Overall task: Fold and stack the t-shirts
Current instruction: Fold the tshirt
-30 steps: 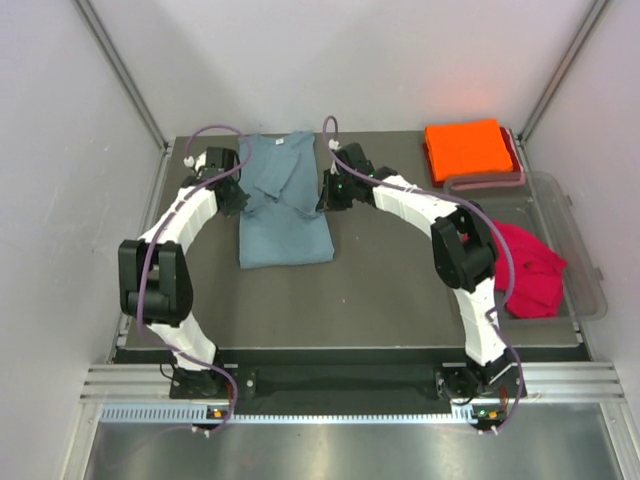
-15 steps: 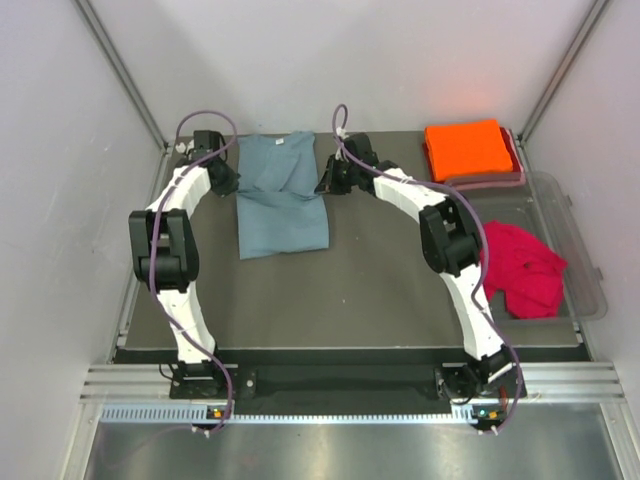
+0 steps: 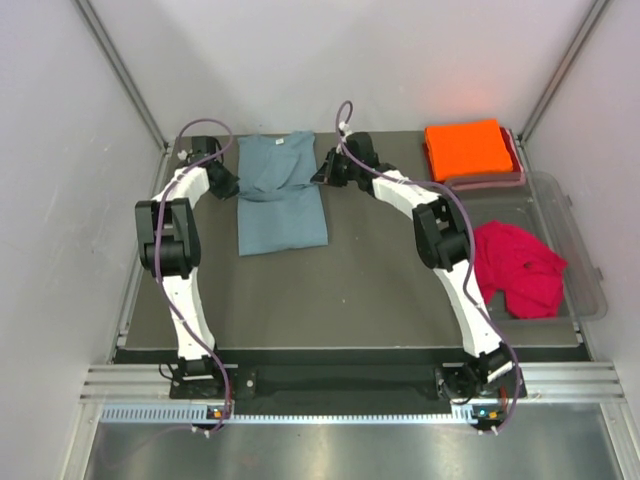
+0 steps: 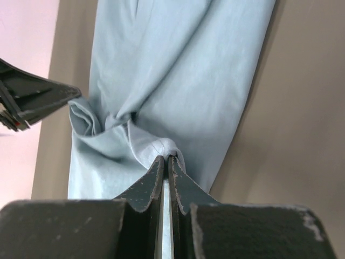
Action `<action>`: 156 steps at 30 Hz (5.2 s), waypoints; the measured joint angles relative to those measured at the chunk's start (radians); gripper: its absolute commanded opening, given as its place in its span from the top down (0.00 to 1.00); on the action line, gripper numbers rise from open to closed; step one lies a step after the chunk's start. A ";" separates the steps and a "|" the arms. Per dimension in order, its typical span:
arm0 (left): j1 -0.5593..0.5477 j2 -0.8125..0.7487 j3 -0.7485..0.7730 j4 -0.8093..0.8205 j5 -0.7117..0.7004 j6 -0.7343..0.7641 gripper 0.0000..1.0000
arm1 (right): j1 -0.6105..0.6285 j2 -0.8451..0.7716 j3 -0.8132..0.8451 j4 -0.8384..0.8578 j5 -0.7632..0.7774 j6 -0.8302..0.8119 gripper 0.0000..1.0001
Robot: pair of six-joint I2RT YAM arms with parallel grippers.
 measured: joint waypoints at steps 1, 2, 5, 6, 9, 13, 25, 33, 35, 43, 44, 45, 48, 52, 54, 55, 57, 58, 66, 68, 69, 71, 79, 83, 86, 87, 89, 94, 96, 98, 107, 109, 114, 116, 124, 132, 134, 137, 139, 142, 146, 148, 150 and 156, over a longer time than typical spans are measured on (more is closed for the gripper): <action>0.002 0.014 0.013 0.005 0.010 -0.001 1.00 | -0.002 0.011 0.014 0.007 -0.002 0.004 0.98; 0.003 0.028 0.028 0.006 0.013 -0.002 1.00 | -0.005 0.023 0.025 0.019 -0.002 0.009 0.98; 0.004 0.057 0.067 0.010 0.015 -0.006 1.00 | -0.016 0.051 0.050 0.029 -0.008 0.026 0.96; 0.006 0.063 0.077 0.012 0.015 -0.009 1.00 | -0.021 0.062 0.061 0.034 -0.011 0.032 0.96; 0.006 0.076 0.094 0.026 0.017 -0.016 1.00 | -0.032 0.092 0.082 0.051 -0.026 0.045 0.95; 0.009 0.078 0.095 0.032 0.016 -0.018 0.73 | -0.042 0.105 0.082 0.058 -0.042 0.063 0.79; 0.026 -0.201 -0.135 -0.054 -0.061 0.073 0.49 | -0.094 -0.089 -0.124 -0.041 -0.088 -0.019 0.54; -0.013 -0.456 -0.547 0.018 0.125 0.095 0.48 | -0.073 -0.494 -0.608 -0.076 -0.043 0.010 0.51; -0.014 -0.465 -0.621 0.027 0.157 0.097 0.48 | -0.049 -0.528 -0.672 -0.069 -0.042 0.016 0.51; -0.019 -0.499 -0.736 0.043 0.195 0.105 0.47 | 0.017 -0.509 -0.753 -0.066 -0.073 -0.063 0.50; -0.023 -0.501 -0.740 0.047 0.195 0.105 0.47 | 0.018 -0.503 -0.753 -0.062 -0.081 -0.074 0.51; -0.025 -0.501 -0.742 0.051 0.195 0.107 0.47 | 0.019 -0.499 -0.753 -0.060 -0.085 -0.085 0.51; -0.027 -0.501 -0.746 0.058 0.188 0.112 0.47 | 0.021 -0.475 -0.750 -0.051 -0.106 -0.118 0.51; -0.029 -0.500 -0.745 0.067 0.168 0.115 0.48 | 0.021 -0.425 -0.729 -0.044 -0.134 -0.151 0.52; -0.029 -0.500 -0.743 0.070 0.159 0.117 0.48 | 0.024 -0.418 -0.720 -0.034 -0.135 -0.163 0.52; -0.029 -0.499 -0.742 0.072 0.155 0.118 0.48 | 0.024 -0.414 -0.718 -0.029 -0.138 -0.166 0.52; -0.029 -0.496 -0.739 0.076 0.152 0.119 0.48 | 0.025 -0.405 -0.717 -0.010 -0.157 -0.167 0.52; -0.029 -0.494 -0.738 0.080 0.152 0.119 0.48 | 0.026 -0.401 -0.716 -0.001 -0.162 -0.167 0.52; -0.029 -0.464 -0.725 0.109 0.163 0.113 0.68 | 0.041 -0.376 -0.703 0.051 -0.171 -0.157 0.56; -0.028 -0.460 -0.724 0.114 0.166 0.114 0.81 | 0.047 -0.375 -0.703 0.057 -0.165 -0.156 0.57; -0.028 -0.459 -0.724 0.114 0.165 0.117 0.85 | 0.048 -0.375 -0.703 0.057 -0.159 -0.156 0.58; -0.028 -0.459 -0.724 0.114 0.163 0.123 0.99 | 0.052 -0.375 -0.703 0.058 -0.151 -0.156 0.62; -0.030 -0.459 -0.702 0.090 0.138 0.151 1.00 | 0.054 -0.370 -0.705 0.077 -0.140 -0.148 0.65; -0.030 -0.459 -0.702 0.086 0.138 0.160 1.00 | 0.055 -0.370 -0.713 0.093 -0.140 -0.145 0.66; -0.030 -0.459 -0.702 0.086 0.139 0.161 1.00 | 0.057 -0.370 -0.721 0.106 -0.145 -0.139 0.68; -0.030 -0.459 -0.702 0.086 0.139 0.161 1.00 | 0.058 -0.370 -0.722 0.110 -0.146 -0.139 0.70; -0.030 -0.459 -0.702 0.086 0.141 0.161 1.00 | 0.058 -0.370 -0.726 0.114 -0.148 -0.138 0.82; -0.030 -0.459 -0.703 0.086 0.150 0.160 1.00 | 0.058 -0.371 -0.755 0.129 -0.140 -0.132 1.00; -0.030 -0.460 -0.704 0.085 0.158 0.160 1.00 | 0.059 -0.385 -0.774 0.136 -0.127 -0.133 1.00; -0.032 -0.470 -0.715 0.085 0.169 0.156 1.00 | 0.059 -0.417 -0.810 0.126 -0.104 -0.139 1.00; -0.185 -0.649 -0.888 0.063 0.212 0.096 1.00 | 0.058 -0.678 -1.072 0.005 -0.016 -0.168 1.00; -0.229 -0.684 -0.937 0.055 0.214 0.073 1.00 | 0.058 -0.747 -1.155 -0.010 -0.004 -0.163 1.00; -0.312 -0.786 -1.033 0.011 0.208 0.018 0.82 | 0.085 -0.912 -1.347 -0.025 0.033 -0.119 0.94; -0.337 -0.834 -1.048 -0.019 0.200 0.003 0.72 | 0.103 -0.972 -1.394 -0.039 0.053 -0.100 0.84; -0.346 -0.949 -0.898 -0.177 0.103 0.021 0.65 | 0.112 -1.089 -1.398 -0.211 0.132 -0.090 0.65; -0.345 -0.781 -0.681 -0.069 0.161 0.124 0.73 | 0.104 -1.019 -1.114 -0.302 0.163 -0.179 0.67; -0.345 -0.695 -0.650 -0.055 0.192 0.142 0.76 | 0.097 -0.965 -1.025 -0.301 0.154 -0.210 0.71; -0.345 -0.581 -0.615 -0.054 0.215 0.167 0.76 | 0.085 -0.897 -0.924 -0.300 0.139 -0.243 0.73; -0.341 -0.539 -0.607 -0.053 0.221 0.175 0.76 | 0.077 -0.846 -0.862 -0.301 0.127 -0.267 0.71; -0.335 -0.500 -0.597 -0.047 0.225 0.184 0.76 | 0.062 -0.774 -0.794 -0.299 0.109 -0.304 0.66; -0.328 -0.429 -0.536 -0.034 0.224 0.188 0.76 | 0.022 -0.689 -0.739 -0.302 0.071 -0.341 0.64; -0.325 -0.386 -0.492 -0.032 0.220 0.191 0.76 | -0.005 -0.652 -0.717 -0.302 0.051 -0.354 0.62; -0.324 -0.353 -0.458 -0.032 0.208 0.193 0.76 | -0.037 -0.625 -0.705 -0.304 0.036 -0.370 0.60; -0.318 -0.308 -0.397 -0.036 0.150 0.210 0.75 | -0.086 -0.568 -0.657 -0.320 0.008 -0.440 0.57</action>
